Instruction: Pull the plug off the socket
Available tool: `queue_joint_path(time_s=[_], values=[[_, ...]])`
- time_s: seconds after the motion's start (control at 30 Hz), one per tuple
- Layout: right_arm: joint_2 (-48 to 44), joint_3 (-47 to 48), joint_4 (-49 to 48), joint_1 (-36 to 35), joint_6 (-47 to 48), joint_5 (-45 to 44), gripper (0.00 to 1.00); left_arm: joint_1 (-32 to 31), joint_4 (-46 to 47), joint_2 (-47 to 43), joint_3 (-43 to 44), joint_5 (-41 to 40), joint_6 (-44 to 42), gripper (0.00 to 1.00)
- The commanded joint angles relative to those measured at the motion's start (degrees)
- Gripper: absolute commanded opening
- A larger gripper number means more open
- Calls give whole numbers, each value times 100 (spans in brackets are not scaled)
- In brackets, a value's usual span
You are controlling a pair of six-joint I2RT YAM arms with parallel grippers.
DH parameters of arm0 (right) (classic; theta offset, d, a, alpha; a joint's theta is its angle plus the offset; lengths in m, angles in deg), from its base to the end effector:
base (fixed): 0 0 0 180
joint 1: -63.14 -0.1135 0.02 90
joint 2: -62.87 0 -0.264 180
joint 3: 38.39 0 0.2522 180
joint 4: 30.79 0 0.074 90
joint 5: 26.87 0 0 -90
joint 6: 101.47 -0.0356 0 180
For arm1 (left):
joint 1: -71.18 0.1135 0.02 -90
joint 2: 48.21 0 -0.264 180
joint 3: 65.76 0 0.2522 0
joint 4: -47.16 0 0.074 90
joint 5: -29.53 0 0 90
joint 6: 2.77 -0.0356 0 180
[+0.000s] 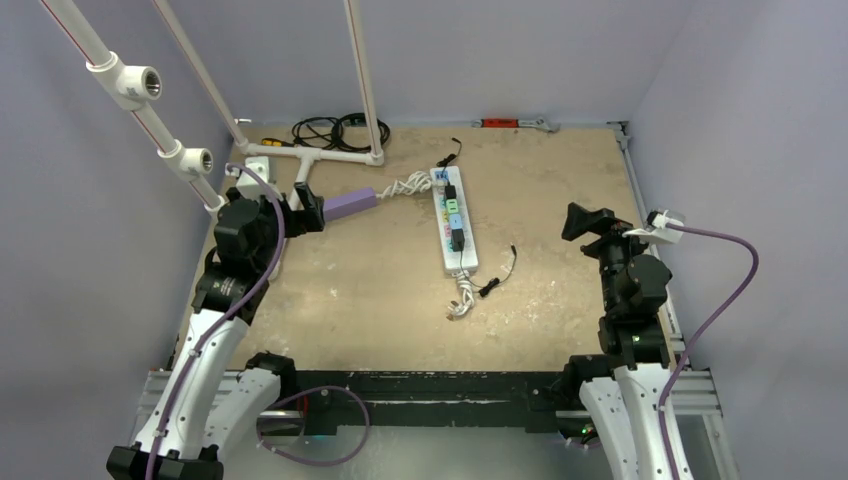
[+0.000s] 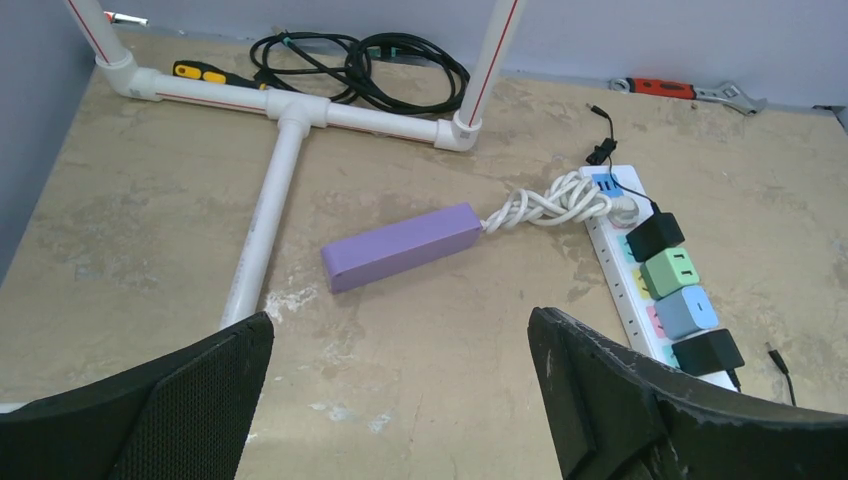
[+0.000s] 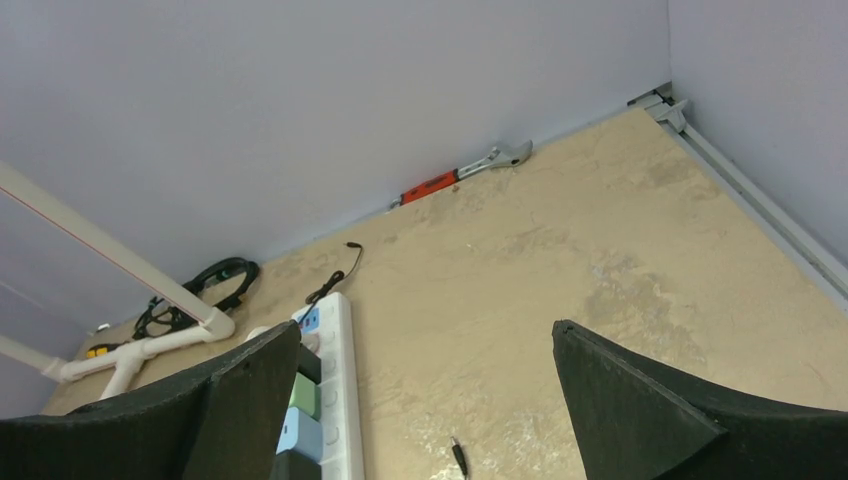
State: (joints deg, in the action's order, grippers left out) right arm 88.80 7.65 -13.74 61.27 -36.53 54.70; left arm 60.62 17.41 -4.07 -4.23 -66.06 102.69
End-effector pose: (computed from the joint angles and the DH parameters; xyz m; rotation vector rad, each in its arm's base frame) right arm 0.1286 -0.0010 0.3215 0.4210 1.4644 0.2643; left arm 0.1757 -0.0292 0.3493 -0.1468 1.7857 -0.2391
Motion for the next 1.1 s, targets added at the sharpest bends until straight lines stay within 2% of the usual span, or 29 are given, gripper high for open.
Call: queue_joint_path(time_s=[0.0, 0.17, 0.23, 0.37, 0.5, 0.63, 0.73, 0.87, 0.93, 1.07], values=[[-5, 9, -46, -15, 82, 124, 99, 24, 77, -18, 56, 42, 83, 99], [-124, -68, -234, -15, 393, 510, 99, 20, 61, -52, 35, -93, 119, 99], [-146, -93, -293, -15, 465, 783, 99, -24, 103, -21, -31, 85, 1, 99], [-22, -146, -520, -15, 528, 1309, 99, -483, 185, 161, -54, 204, -257, 99], [524, -86, -573, -22, 513, 1926, 99, -1120, 261, 666, 237, 311, -156, 98], [1492, 323, -217, -103, 463, 2551, 88, -1691, 429, 1468, 834, 402, 95, 96], [1822, 372, -32, -527, 417, 2090, 85, -2157, 574, 2092, 1456, 395, 226, 95], [2293, 308, -42, -1532, 150, 1346, 85, -2256, 807, 2841, 2035, 999, 541, 95], [2558, 236, -183, -2033, -53, 975, 82, -2258, 920, 3063, 1940, 1083, 547, 95], [3025, -53, -676, -2731, -441, 598, 79, -2261, 1286, 3157, 1157, 1009, 576, 96]])
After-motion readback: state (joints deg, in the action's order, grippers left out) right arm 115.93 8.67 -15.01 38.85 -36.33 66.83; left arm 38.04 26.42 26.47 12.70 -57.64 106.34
